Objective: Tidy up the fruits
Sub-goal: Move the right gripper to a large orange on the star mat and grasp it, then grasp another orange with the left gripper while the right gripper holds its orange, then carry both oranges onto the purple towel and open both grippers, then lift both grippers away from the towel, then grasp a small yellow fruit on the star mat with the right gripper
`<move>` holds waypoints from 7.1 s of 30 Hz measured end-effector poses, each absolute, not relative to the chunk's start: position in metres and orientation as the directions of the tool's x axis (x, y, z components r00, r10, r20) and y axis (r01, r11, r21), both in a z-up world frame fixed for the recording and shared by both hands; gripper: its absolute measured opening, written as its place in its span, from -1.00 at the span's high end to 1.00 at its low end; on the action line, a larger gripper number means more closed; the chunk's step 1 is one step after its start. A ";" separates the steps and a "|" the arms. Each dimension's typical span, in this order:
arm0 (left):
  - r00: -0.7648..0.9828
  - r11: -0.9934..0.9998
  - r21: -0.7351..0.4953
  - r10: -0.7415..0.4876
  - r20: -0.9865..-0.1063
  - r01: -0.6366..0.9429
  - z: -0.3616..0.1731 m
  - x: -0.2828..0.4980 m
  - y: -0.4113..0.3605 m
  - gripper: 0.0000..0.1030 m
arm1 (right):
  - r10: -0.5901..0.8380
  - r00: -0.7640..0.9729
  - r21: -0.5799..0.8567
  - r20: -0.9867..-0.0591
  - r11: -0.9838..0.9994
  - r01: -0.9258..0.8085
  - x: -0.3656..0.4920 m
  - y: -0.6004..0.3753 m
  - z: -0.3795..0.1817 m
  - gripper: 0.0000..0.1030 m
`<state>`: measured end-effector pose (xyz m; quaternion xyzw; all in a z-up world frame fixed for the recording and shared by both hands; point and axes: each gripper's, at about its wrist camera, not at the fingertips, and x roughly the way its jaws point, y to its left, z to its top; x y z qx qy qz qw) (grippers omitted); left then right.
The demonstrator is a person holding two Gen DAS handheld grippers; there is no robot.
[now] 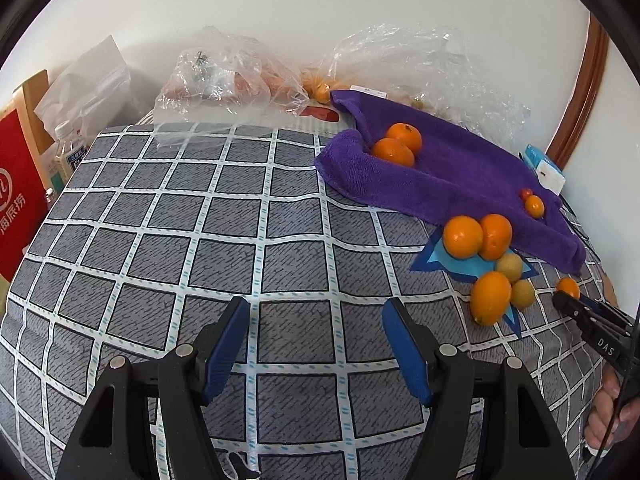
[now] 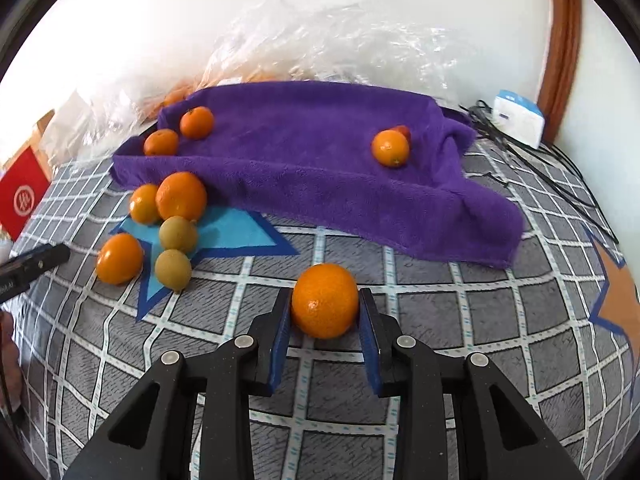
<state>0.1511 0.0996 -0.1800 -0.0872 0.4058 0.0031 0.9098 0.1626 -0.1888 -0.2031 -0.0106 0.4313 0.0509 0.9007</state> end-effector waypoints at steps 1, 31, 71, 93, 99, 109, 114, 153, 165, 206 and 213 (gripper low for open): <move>0.670 0.985 -0.153 -0.061 -0.740 -0.079 -0.180 0.151 0.100 -0.31 | 0.087 0.623 0.036 -0.777 0.995 -0.094 0.162 -0.191 -0.204 0.38; 0.629 0.981 -0.081 -0.175 -0.758 0.174 -0.162 0.168 -0.003 -0.28 | 0.025 0.643 0.029 -0.766 1.000 -0.004 0.166 -0.234 -0.198 0.38; 0.719 0.987 -0.157 -0.129 -0.683 0.028 -0.140 0.133 0.064 0.38 | 0.069 0.684 0.080 -0.727 0.997 -0.016 0.154 -0.232 -0.171 0.38; 0.759 0.978 -0.203 -0.094 -0.644 -0.051 -0.089 0.184 0.078 0.38 | 0.072 0.689 0.066 -0.721 0.997 -0.036 0.238 -0.231 -0.137 0.38; 0.735 0.978 -0.202 -0.096 -0.672 -0.056 -0.094 0.208 0.071 0.38 | 0.073 0.612 0.077 -0.788 0.997 -0.020 0.266 -0.236 -0.167 0.38; 0.684 0.981 -0.191 -0.135 -0.717 -0.007 -0.108 0.251 0.031 0.38 | 0.076 0.595 0.064 -0.800 0.997 -0.042 0.273 -0.230 -0.184 0.38; 0.664 0.983 -0.185 -0.135 -0.735 -0.005 -0.117 0.275 0.015 0.38 | 0.080 0.598 0.046 -0.798 0.996 -0.072 0.271 -0.227 -0.185 0.28; 0.665 0.993 -0.097 -0.029 -0.746 -0.066 -0.130 0.223 0.057 -0.13 | 0.083 0.662 0.084 -0.745 0.996 -0.031 0.221 -0.223 -0.151 0.00; 0.649 0.981 -0.088 0.048 -0.759 -0.175 -0.179 0.174 0.116 -0.13 | 0.115 0.648 0.062 -0.753 0.993 -0.105 0.183 -0.167 -0.167 0.33; 0.724 0.979 -0.183 -0.061 -0.687 -0.091 -0.173 0.153 0.117 -0.13 | 0.097 0.614 0.034 -0.783 0.993 -0.113 0.156 -0.171 -0.202 0.50; 0.716 0.979 -0.186 -0.070 -0.695 -0.084 -0.166 0.148 0.106 -0.10 | 0.057 0.670 -0.016 -0.740 0.995 -0.102 0.147 -0.182 -0.190 0.50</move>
